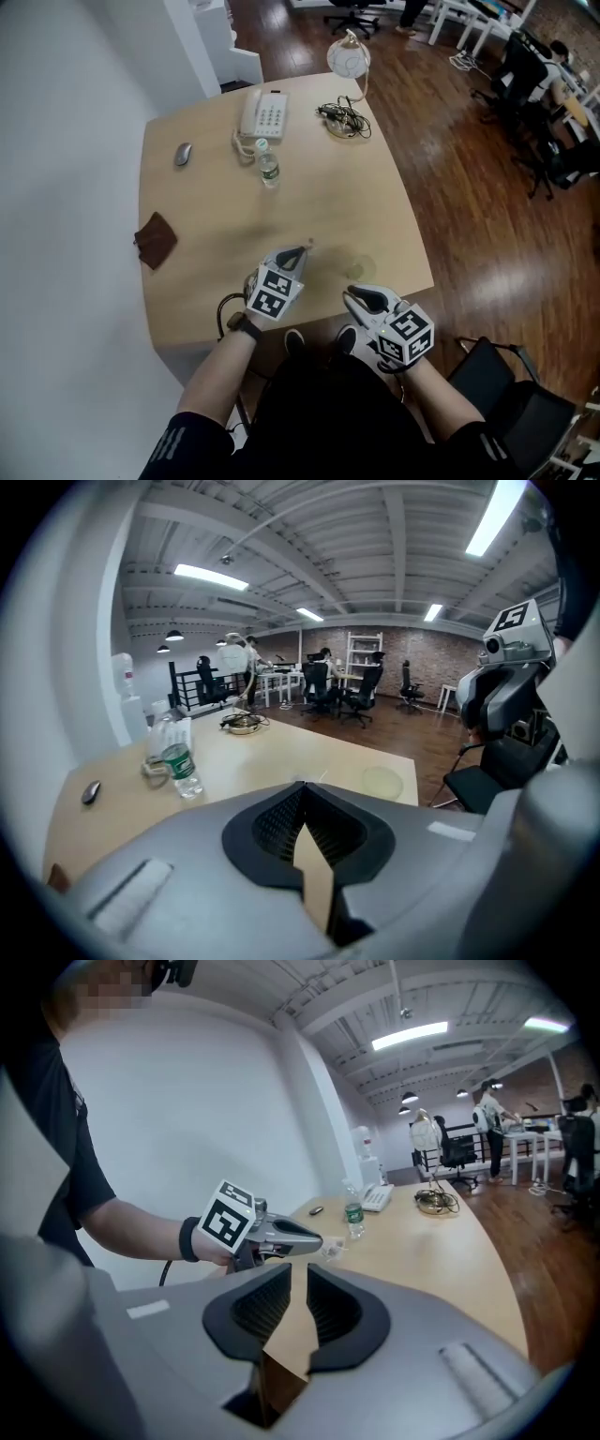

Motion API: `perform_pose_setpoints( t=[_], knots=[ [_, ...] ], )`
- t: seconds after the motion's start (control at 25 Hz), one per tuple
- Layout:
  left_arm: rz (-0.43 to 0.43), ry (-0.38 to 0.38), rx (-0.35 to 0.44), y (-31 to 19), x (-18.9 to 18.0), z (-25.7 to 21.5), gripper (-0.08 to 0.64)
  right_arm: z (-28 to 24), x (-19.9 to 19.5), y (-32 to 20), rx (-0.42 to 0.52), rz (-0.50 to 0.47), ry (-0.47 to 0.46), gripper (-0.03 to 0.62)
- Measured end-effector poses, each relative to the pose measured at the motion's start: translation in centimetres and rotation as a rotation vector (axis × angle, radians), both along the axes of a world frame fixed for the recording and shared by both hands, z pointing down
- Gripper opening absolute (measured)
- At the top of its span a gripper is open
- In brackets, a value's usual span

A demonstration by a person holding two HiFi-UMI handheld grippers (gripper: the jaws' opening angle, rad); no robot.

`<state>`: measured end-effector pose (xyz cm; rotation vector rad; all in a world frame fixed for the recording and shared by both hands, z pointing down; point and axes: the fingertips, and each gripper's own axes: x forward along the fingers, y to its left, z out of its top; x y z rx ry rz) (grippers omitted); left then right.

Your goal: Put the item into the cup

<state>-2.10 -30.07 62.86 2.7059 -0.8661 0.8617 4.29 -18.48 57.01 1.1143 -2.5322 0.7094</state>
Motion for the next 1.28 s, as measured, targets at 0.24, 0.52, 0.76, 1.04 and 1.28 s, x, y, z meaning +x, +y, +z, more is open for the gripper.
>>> perform_pose_setpoints(
  t=[0.24,0.52,0.76,1.04,1.28],
  knots=[
    [0.143,-0.023,-0.02,2.9,8.3,0.3,-0.005,0.7,5.2,1.2,-0.017,0.082,-0.02,0.063],
    [0.251,-0.139,-0.035,5.9,13.6,3.6,-0.005,0.7,8.9,1.9,-0.007,0.118,-0.04,0.063],
    [0.276,-0.237,-0.054,7.1,14.2,6.0,-0.005,1.4,10.9,3.0,-0.018,0.117,-0.037,0.063],
    [0.248,-0.251,-0.083,7.5,14.4,6.6,0.032,1.5,12.1,3.3,-0.018,0.107,-0.045,0.063],
    [0.224,-0.261,-0.087,7.6,14.0,6.7,0.061,1.4,12.2,3.4,-0.013,0.093,-0.051,0.063]
  ],
)
